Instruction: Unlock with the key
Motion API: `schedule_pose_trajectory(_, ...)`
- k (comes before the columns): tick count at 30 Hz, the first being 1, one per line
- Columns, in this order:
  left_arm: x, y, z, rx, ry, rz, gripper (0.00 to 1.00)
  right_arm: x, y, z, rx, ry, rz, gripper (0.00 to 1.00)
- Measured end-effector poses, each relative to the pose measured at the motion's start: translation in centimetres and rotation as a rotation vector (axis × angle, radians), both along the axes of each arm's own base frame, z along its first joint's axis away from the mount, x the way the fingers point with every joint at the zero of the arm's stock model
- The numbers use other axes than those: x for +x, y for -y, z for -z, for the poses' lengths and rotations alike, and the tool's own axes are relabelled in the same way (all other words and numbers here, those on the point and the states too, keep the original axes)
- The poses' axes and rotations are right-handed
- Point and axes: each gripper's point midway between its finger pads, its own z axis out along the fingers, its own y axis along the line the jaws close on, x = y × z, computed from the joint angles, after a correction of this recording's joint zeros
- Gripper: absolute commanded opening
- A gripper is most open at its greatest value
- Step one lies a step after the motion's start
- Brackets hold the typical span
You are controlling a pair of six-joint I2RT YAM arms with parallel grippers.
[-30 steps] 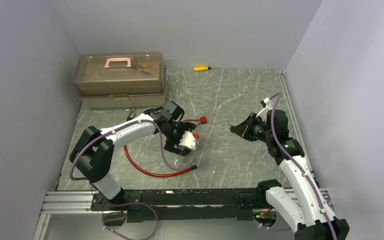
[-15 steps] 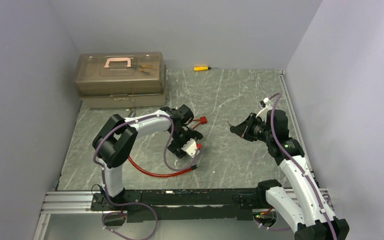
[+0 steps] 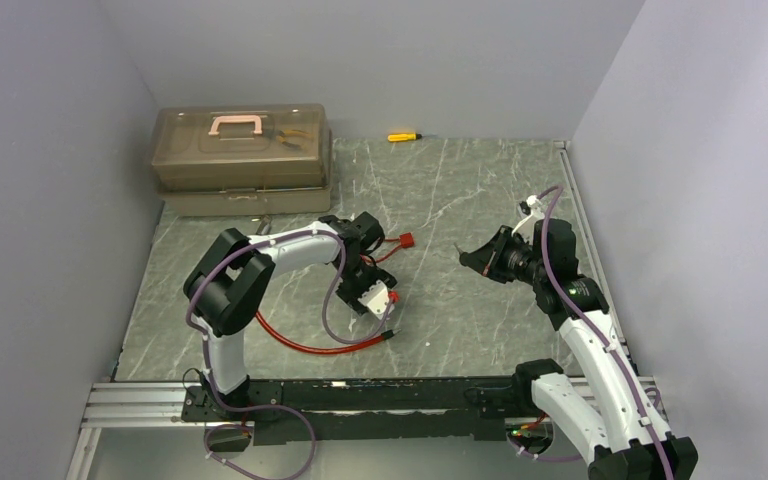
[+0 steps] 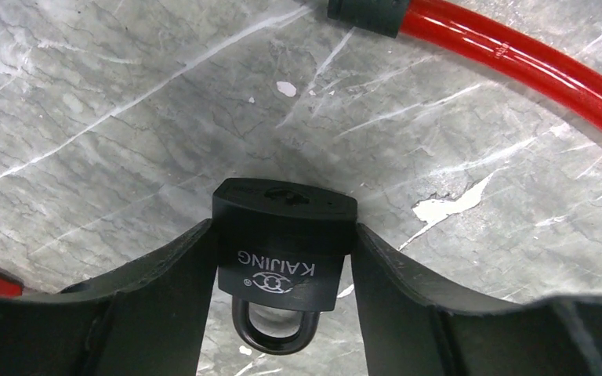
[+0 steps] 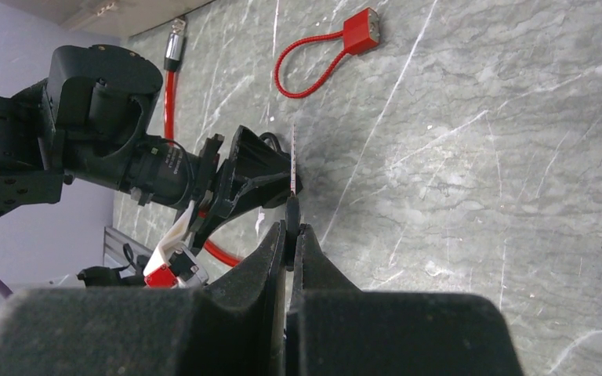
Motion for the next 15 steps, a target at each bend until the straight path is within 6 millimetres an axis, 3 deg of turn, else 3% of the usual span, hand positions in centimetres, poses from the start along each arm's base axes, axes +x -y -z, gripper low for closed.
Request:
schedule_pose_trajectory(6,-0.1,-0.1,0.0,0.003,-0.007,-0.014,0.18,-0.1,-0.1,-0.1,0.007,-0.001,-0.008,0.00)
schedule_pose_trajectory(8,-0.3,-0.3,-0.1,0.010,-0.016,-0.019,0.01,-0.2,-0.2,-0.1,0.013,-0.002,-0.016,0.00)
schedule_pose_trajectory(12,-2.0,-1.8,-0.5,0.081,-0.100,-0.033,0.00,-0.5,-0.7,-0.3,0.033,-0.007,-0.048,0.00)
schedule_pose_trajectory(15,-3.7,-3.2,-2.8,0.156,-0.203,-0.038,0.00,-1.0,-1.4,-0.5,0.064,-0.014,-0.091,0.00)
